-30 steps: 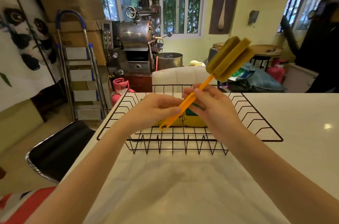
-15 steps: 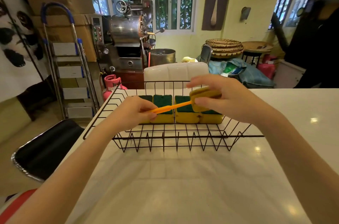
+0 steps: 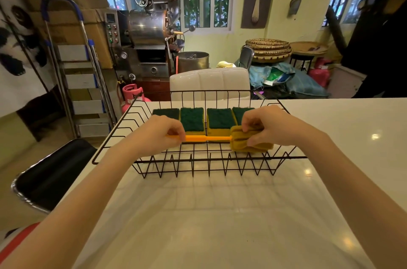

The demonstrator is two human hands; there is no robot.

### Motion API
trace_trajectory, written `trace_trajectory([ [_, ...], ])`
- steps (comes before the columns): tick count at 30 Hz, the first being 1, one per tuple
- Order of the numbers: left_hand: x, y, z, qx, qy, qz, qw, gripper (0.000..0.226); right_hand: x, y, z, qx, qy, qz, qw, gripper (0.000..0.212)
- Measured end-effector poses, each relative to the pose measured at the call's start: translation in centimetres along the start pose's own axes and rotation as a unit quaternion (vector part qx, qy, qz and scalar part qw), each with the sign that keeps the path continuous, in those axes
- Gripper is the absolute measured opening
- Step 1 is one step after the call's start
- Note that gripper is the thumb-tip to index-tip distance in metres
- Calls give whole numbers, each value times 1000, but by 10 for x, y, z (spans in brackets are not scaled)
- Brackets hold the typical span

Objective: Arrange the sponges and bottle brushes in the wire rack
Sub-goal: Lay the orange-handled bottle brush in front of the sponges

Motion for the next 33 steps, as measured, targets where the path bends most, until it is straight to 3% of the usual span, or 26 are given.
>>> trace_trajectory([
  [9, -5, -13, 37, 25, -161, -50, 985, 38, 5, -2, 14, -63, -9, 7, 998, 18],
  [14, -7, -22, 41, 24, -187, -88, 978, 49, 7, -6, 11, -106, 3, 15, 994, 20],
  [17, -6, -19, 34, 15, -158, -81, 984, 49, 6, -7, 11, -114, 0, 23, 993, 25],
  [22, -9, 6, 3, -32, -43, -40, 998, 48, 0, -16, 7, -109, -5, 11, 994, 34],
  [25, -18, 23, -17, -47, -5, -8, 999, 45, -9, -31, -6, -105, 29, -17, 994, 46],
  [29, -43, 40, -39, -69, 18, 26, 997, 45, -34, -71, -29, -20, 81, -97, 992, 55],
  [33, -76, 41, -46, -157, 40, 30, 986, 46, -57, -110, -33, 67, 63, -160, 983, 62],
])
Point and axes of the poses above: each hand's wrist, its own x-axis towards the middle knuckle, its own z-axis out of the palm, y = z × x, the point moved 10 cm from there along x, towards the middle knuckle, and after that the axes turned 1 degree about -x, right-handed, at the moved point
